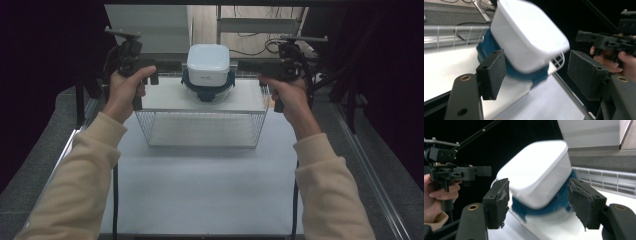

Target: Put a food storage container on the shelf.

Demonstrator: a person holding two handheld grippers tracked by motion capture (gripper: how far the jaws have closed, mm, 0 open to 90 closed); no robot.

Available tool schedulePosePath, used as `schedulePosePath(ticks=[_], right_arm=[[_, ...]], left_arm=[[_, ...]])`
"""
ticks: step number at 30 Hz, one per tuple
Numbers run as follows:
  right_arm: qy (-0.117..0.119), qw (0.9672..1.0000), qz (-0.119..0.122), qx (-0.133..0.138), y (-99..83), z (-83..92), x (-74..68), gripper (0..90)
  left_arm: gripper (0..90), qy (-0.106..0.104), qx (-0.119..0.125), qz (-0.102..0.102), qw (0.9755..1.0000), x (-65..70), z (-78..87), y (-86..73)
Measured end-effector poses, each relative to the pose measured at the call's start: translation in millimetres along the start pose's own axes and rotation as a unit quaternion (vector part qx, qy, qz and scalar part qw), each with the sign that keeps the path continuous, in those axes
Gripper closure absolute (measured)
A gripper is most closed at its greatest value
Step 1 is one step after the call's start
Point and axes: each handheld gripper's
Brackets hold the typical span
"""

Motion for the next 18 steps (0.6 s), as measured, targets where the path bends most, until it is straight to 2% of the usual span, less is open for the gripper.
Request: schedulePosePath(ticks=[5, 7, 10, 14, 18], right_arm=[[0.006, 0.9989, 0.046, 0.009, -29.0, 24.1, -19.3, 31.7], [-0.004, 0.9980, 0.062, 0.009, -41.0, 32.6, -26.2, 31.6], [-0.011, 0.9965, 0.083, 0.002, -60.4, 43.0, -36.5, 31.4], [-0.013, 0.9952, 0.097, 0.000, -85.6, 53.1, -45.9, 31.2], [-0.013, 0.9945, 0.104, -0.007, -108.2, 59.1, -50.0, 30.7]], left_arm=[[29.6, 0.008, -0.003, -0.046, 0.9989, 8.3, 15.6, -43.3], [29.3, 0.016, -0.005, -0.065, 0.9977, 10.2, 19.5, -62.0], [28.9, 0.005, -0.011, -0.070, 0.9975, 7.8, 23.4, -87.0], [28.7, 0.020, -0.013, -0.090, 0.9957, 4.0, 26.3, -112.7], [28.6, 0.016, -0.012, -0.095, 0.9952, -0.6, 28.5, -131.6]])
Point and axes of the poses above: each handheld gripper's, and its own axes: z roughly backward along the jaws, y roughly out of its top, x roughly to its right, and after that the axes turned 11 degrees about z, right-handed
